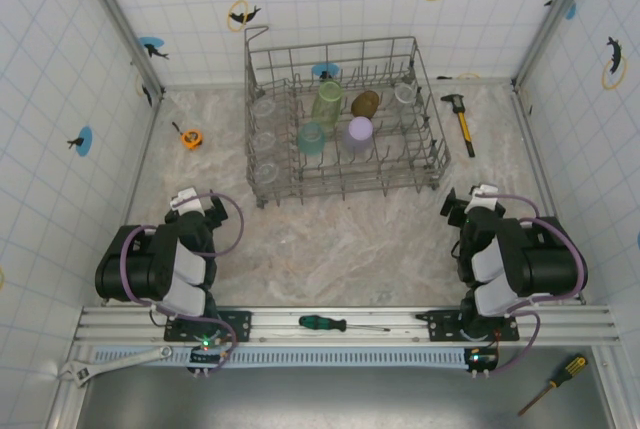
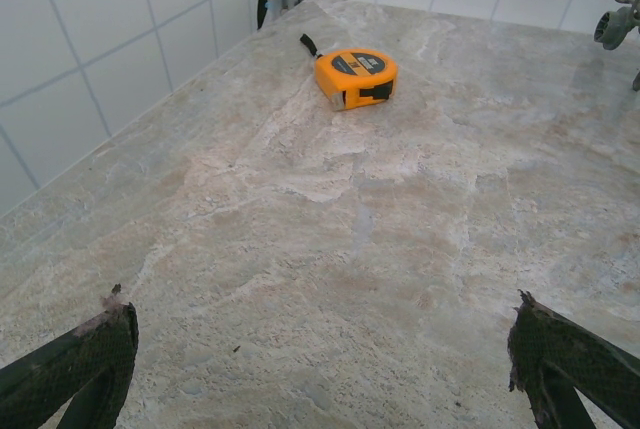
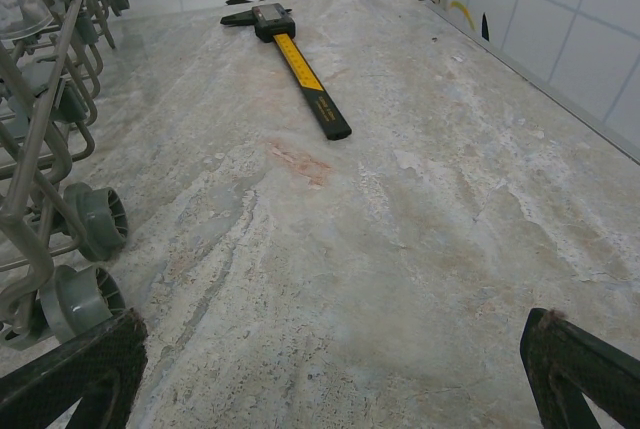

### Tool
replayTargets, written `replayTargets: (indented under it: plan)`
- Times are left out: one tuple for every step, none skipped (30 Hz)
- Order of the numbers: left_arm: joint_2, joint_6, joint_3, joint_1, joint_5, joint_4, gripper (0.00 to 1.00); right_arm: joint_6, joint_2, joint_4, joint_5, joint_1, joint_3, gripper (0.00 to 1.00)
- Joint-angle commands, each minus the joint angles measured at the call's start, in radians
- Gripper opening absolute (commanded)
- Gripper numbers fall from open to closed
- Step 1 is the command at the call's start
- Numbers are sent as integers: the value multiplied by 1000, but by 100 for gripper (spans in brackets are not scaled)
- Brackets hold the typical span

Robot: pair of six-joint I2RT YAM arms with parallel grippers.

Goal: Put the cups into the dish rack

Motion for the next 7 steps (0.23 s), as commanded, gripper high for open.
replayTargets:
  plan:
    - [1, 4, -27, 3, 9, 30, 98, -4, -9, 16, 8, 3, -34, 99]
    - [1, 5, -27, 2, 10, 31, 98, -4, -10, 16, 7, 3, -34, 99]
    - [1, 5, -27, 2, 10, 32, 98, -4, -10, 14, 7, 3, -33, 99]
    - [0, 4, -27, 1, 9, 32, 98, -4, -10, 13, 7, 3, -33, 99]
    - [1, 5, -28, 2, 9, 31, 98, -4, -9, 15, 7, 2, -33, 99]
    - [1, 5, -26, 2, 10, 31, 98, -4, -9, 14, 7, 3, -33, 99]
    - [1, 5, -26, 1, 10, 31, 98, -3, -10, 15, 7, 3, -33, 99]
